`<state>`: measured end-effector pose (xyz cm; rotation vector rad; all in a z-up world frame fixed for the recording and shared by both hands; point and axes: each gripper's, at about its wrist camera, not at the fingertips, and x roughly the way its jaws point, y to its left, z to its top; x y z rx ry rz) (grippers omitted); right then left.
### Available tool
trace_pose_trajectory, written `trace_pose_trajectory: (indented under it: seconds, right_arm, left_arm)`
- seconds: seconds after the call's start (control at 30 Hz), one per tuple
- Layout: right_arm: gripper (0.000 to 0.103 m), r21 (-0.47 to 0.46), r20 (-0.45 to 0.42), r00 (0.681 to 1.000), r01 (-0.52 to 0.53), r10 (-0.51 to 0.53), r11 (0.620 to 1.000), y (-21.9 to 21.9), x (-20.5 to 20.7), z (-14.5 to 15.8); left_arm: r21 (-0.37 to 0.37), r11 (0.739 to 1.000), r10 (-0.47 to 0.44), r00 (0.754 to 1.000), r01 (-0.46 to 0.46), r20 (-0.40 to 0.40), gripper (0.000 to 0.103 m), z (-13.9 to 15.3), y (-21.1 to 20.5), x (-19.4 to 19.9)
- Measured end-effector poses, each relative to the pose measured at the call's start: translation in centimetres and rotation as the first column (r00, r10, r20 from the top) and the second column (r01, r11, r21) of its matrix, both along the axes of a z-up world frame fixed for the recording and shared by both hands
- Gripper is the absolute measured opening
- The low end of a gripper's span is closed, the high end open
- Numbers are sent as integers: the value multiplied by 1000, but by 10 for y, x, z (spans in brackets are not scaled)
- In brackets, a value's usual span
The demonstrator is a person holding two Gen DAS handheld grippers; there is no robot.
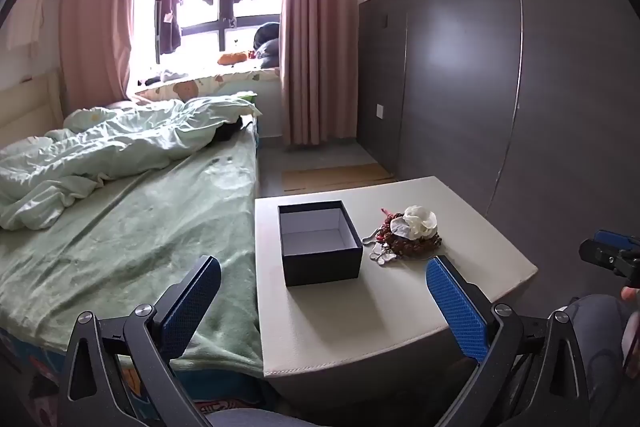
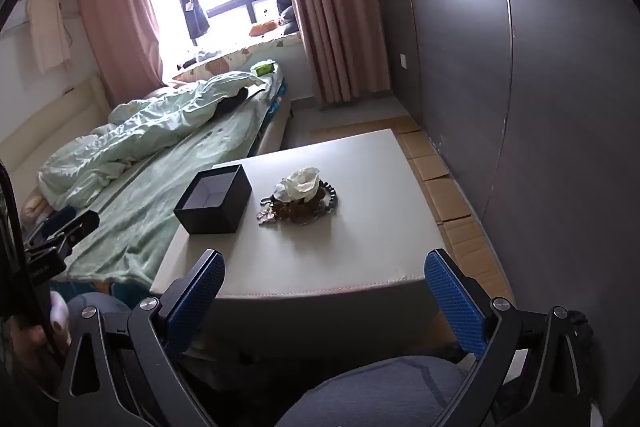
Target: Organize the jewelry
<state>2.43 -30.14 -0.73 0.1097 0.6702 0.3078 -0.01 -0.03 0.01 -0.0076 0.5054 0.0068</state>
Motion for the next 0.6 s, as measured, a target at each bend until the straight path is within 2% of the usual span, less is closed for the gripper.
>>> trace_pose_trajectory:
  seconds: [0.6]
  right_arm:
    - [101,-24,10,1000,11,-11,1000,1,-2,2]
  left_arm:
    - [-9,1000,-11,1000,11,6,103,0,-4,2]
